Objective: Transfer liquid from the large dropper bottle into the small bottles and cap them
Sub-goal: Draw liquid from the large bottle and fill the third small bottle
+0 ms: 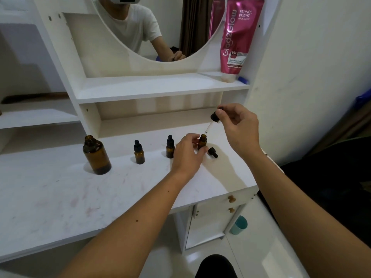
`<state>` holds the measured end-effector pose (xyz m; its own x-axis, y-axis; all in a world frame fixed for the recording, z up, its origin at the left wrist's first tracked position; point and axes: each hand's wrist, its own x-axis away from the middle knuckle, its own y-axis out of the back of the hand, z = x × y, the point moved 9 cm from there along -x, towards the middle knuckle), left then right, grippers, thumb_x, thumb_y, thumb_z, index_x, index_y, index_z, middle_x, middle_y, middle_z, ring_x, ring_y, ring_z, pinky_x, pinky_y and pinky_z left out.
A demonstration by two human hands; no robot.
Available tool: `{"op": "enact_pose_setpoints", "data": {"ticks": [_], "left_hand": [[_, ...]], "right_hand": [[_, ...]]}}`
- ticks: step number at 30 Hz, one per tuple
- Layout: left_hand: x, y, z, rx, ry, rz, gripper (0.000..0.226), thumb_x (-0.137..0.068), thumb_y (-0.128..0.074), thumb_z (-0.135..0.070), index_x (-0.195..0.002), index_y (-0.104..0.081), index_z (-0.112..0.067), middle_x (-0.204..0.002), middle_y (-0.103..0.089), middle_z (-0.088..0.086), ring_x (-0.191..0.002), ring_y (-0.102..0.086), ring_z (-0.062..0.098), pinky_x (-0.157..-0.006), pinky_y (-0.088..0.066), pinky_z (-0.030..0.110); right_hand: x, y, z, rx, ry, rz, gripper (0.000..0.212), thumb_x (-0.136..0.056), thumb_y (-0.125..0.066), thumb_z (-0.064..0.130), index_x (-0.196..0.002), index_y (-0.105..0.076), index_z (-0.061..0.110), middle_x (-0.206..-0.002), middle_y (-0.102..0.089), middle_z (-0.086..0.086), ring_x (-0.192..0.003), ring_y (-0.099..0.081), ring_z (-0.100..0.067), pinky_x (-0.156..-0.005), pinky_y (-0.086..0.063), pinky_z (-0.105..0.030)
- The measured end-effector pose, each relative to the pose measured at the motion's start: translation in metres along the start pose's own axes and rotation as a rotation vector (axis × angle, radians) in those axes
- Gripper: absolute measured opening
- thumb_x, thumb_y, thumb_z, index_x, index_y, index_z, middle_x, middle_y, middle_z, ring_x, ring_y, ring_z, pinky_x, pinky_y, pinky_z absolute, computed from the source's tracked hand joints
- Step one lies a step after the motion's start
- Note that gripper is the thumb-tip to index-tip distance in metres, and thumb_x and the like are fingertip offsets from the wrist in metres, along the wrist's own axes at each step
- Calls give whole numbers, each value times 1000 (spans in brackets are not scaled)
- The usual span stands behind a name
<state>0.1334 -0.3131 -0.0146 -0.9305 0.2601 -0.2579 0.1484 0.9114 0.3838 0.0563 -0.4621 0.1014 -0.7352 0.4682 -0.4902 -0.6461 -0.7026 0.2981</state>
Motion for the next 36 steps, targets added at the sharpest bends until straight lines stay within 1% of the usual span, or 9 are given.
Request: {"op": "enact_pose_setpoints", "data": {"ticks": [3, 5, 6, 8, 13, 19, 27, 33, 36], "left_hand": [[-3, -1, 0, -14, -21, -6, 32, -92, -77, -20, -122, -66, -16, -109, -70, -7, -101, -66, 8, -95, -56, 32], [-4, -1, 1, -17, -24, -4, 29, -93, -76, -20, -120, -67, -16, -107, -70, -7, -99, -66, 7, -94, -56, 31], [-4, -1, 1, -19, -25, -3, 28, -93, -76, -20, -119, -67, -16, -106, -70, -8, -99, -66, 7, -94, -56, 30], [-5, -1, 2, -19, -24, 0, 27, -93, -76, -21, -118, -67, -17, -106, -70, -8, -99, -65, 7, -94, -56, 30], [-4, -1, 4, -24, -10, 7, 27, -94, -74, -23, -119, -66, -19, -107, -70, -8, -102, -66, 10, -96, -56, 33], [-4, -2, 4, -47, -30, 6, 25, -95, -72, -22, -119, -65, -19, -106, -71, -8, -102, -66, 11, -95, -56, 36], [-3, -3, 5, -70, -39, 0, 31, -94, -73, -24, -122, -64, -18, -112, -70, -6, -105, -66, 12, -97, -56, 37], [10, 1, 3, -121, -55, 35, 49, -95, -73, -32, -138, -54, -20, -131, -62, -5, -118, -61, 11, -101, -54, 33], [19, 8, 2, -137, -48, 38, 51, -96, -71, -32, -141, -50, -21, -136, -59, -6, -122, -59, 10, -102, -53, 32]], "right_hand": [[0, -5, 0, -7, 13, 15, 12, -97, -74, 23, -107, -76, 16, -91, -81, 5, -90, -77, -11, -93, -61, -37], [-1, -6, -1, -7, -5, 12, 3, -96, -76, 22, -97, -76, 25, -88, -80, 8, -88, -77, -10, -93, -61, -36], [-2, -6, -2, -2, -16, -1, 7, -94, -77, 22, -92, -75, 28, -86, -80, 9, -87, -77, -10, -92, -61, -35], [-4, -5, -3, 14, -28, -18, 6, -93, -79, 23, -89, -75, 26, -85, -80, 10, -85, -76, -9, -90, -61, -33], [-5, -13, -1, 38, -38, 47, 14, -96, -76, 26, -105, -78, 15, -90, -80, 8, -86, -75, -4, -85, -58, -19], [-2, -16, -2, 109, -32, 33, 4, -93, -79, 21, -94, -78, 17, -84, -77, 13, -77, -70, 3, -79, -52, -11], [5, -15, -4, 37, -39, 54, 11, -97, -74, 23, -104, -78, 17, -89, -80, 8, -88, -76, -4, -89, -59, -23], [1, -3, 11, 18, -27, 1, 20, -98, -74, 24, -115, -77, 14, -92, -80, 9, -89, -75, -2, -89, -58, -17], [-3, 5, 22, 36, -12, -33, 22, -98, -73, 27, -117, -77, 16, -99, -80, 6, -95, -75, -6, -94, -59, -23]]}}
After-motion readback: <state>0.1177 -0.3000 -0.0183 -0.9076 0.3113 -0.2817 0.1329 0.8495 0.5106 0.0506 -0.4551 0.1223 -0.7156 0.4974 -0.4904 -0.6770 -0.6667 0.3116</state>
